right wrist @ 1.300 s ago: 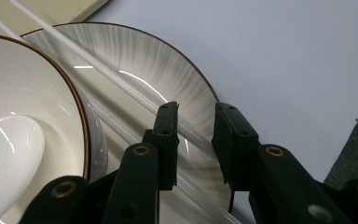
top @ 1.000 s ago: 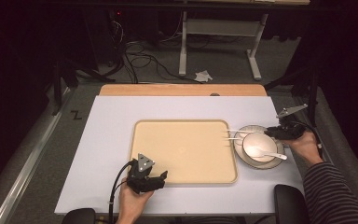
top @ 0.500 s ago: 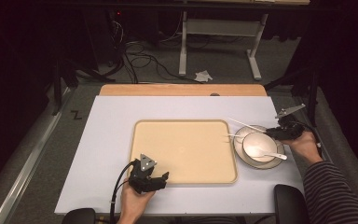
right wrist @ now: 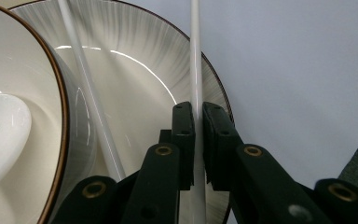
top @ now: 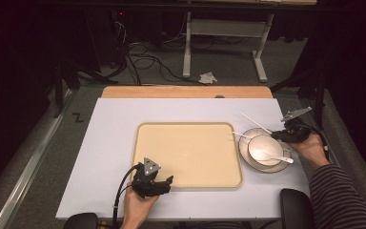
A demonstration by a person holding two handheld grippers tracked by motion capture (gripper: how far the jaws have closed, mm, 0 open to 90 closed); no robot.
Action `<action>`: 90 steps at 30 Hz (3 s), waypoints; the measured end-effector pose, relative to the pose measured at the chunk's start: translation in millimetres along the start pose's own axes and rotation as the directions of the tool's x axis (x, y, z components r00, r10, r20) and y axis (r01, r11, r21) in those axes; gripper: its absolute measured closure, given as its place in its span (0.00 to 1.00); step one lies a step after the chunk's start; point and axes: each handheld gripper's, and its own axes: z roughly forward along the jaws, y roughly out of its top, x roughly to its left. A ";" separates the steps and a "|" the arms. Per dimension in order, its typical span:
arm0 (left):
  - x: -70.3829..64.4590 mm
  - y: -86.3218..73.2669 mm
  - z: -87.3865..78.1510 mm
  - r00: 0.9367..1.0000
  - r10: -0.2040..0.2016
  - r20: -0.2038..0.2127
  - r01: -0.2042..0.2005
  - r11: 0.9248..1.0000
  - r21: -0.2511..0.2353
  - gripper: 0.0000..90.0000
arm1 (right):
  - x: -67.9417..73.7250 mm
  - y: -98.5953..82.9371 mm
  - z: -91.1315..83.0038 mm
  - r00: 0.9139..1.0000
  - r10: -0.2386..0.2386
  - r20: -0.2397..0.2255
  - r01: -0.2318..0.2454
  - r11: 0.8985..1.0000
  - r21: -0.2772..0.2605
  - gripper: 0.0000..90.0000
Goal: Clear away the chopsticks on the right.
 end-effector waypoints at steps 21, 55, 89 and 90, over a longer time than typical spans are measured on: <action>-2.1 3.0 -1.9 1.000 0.015 0.004 -0.015 1.000 -0.013 0.31 | 1.9 -2.3 -3.9 0.998 -0.040 0.041 0.041 0.999 -0.032 0.96; -4.6 41.7 24.5 0.995 0.055 0.080 -0.054 0.998 -0.019 0.36 | 76.9 -33.2 -98.9 0.981 0.121 0.153 -0.094 0.980 -0.174 0.96; -12.7 59.5 42.5 0.988 0.116 0.107 -0.115 0.993 -0.017 0.35 | 181.7 -41.8 -89.8 0.988 0.150 0.047 -0.137 0.967 -0.213 0.96; -12.6 59.5 41.8 0.988 0.116 0.102 -0.114 0.993 -0.018 0.35 | 183.3 -38.9 -86.0 0.989 0.140 0.046 -0.128 0.969 -0.210 0.96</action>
